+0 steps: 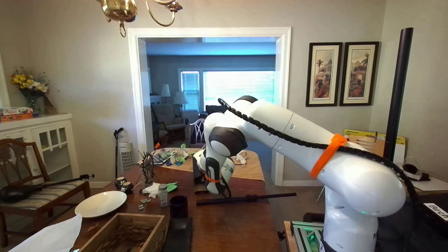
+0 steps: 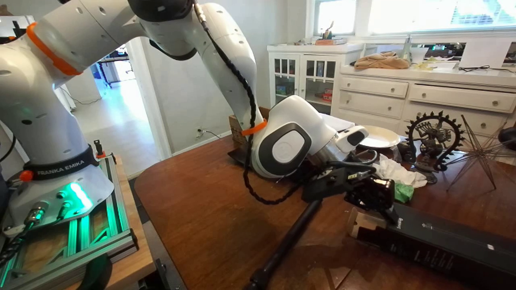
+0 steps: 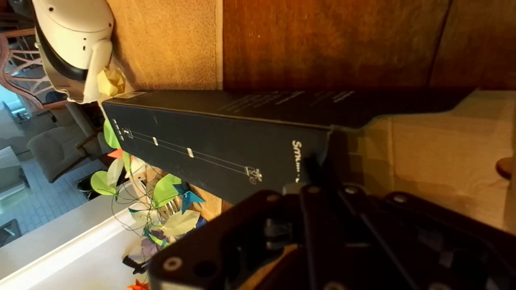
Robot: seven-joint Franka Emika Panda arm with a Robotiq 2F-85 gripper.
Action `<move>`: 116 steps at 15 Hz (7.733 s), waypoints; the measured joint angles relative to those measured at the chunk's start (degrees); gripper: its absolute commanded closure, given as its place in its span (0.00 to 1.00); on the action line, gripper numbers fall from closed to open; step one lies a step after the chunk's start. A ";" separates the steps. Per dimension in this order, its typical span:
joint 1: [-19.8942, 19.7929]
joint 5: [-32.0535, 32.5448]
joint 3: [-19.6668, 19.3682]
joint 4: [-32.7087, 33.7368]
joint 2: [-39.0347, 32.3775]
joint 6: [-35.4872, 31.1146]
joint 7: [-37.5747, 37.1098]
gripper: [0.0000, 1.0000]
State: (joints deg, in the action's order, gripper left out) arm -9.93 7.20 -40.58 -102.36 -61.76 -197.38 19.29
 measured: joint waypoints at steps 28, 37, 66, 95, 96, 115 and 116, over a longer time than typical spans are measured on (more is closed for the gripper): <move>-5.44 8.84 10.16 -7.86 11.79 3.90 0.93 0.99; -14.70 11.90 20.16 -8.09 15.61 4.90 3.48 0.99; -24.02 22.55 29.11 -7.29 16.08 0.92 6.40 0.99; -38.62 18.90 47.23 -8.95 20.14 15.49 12.05 0.26; -39.56 18.00 48.58 -9.28 20.13 15.78 11.83 0.19; -73.51 4.71 82.49 -8.95 39.88 38.29 12.65 0.00; -74.42 3.48 83.35 -7.85 41.98 43.03 13.18 0.00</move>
State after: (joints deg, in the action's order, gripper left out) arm -84.35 10.68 42.77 -110.22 -19.78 -154.35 32.47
